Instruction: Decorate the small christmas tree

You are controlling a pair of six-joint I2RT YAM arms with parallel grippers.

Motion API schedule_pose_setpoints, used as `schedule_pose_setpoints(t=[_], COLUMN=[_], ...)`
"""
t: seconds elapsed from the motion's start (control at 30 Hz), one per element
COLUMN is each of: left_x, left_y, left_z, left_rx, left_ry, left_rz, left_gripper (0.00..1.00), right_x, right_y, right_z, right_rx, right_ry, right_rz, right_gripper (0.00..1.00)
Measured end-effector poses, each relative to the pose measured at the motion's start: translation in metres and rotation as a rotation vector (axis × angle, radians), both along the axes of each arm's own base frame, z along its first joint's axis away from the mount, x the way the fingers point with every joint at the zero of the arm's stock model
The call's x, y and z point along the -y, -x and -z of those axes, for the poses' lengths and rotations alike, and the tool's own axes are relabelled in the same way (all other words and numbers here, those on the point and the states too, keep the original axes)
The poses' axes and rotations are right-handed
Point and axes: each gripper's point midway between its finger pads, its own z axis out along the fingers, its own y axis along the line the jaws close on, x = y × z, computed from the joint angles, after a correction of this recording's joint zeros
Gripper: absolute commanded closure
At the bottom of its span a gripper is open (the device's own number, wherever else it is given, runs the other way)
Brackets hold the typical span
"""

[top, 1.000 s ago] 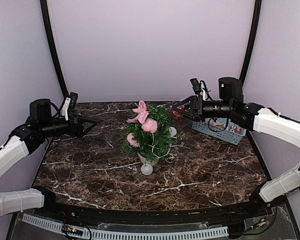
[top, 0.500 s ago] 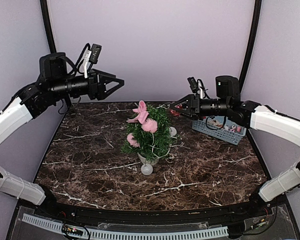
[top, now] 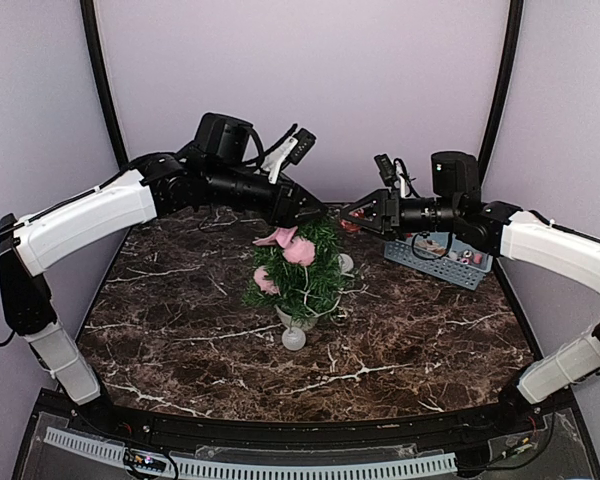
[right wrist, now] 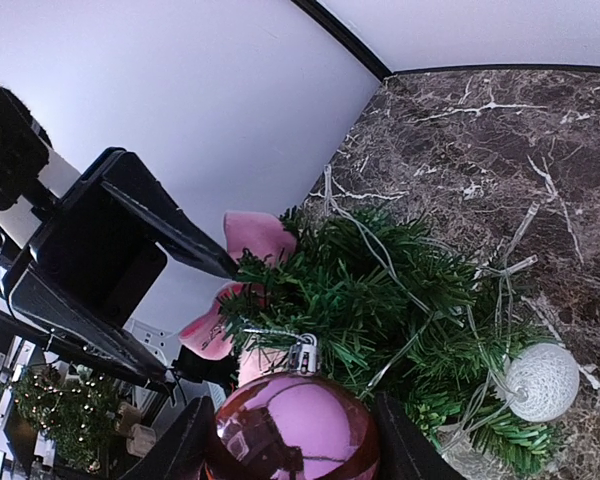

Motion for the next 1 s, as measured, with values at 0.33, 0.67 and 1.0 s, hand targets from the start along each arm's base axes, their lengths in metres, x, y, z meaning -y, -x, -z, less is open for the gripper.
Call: schedule_pose_setpoints(t=[0.33, 0.67, 1.0], left_x=[-0.004, 0.009, 0.013], left_y=[-0.010, -0.007, -0.007], left_z=[0.003, 0.010, 0.019], left_rx=[0.022, 0.017, 0.014], left_ry=[-0.054, -0.077, -0.106], left_rz=[-0.045, -0.004, 0.010], left_gripper=[0.65, 0.68, 0.92], right_x=[0.000, -0.001, -0.001], right_y=[0.001, 0.002, 0.002], right_z=[0.000, 0.000, 0.000], right_rx=[0.000, 0.002, 0.003], right_ry=[-0.001, -0.002, -0.001], right_rz=[-0.005, -0.010, -0.010], right_gripper=[0.69, 0.69, 0.69])
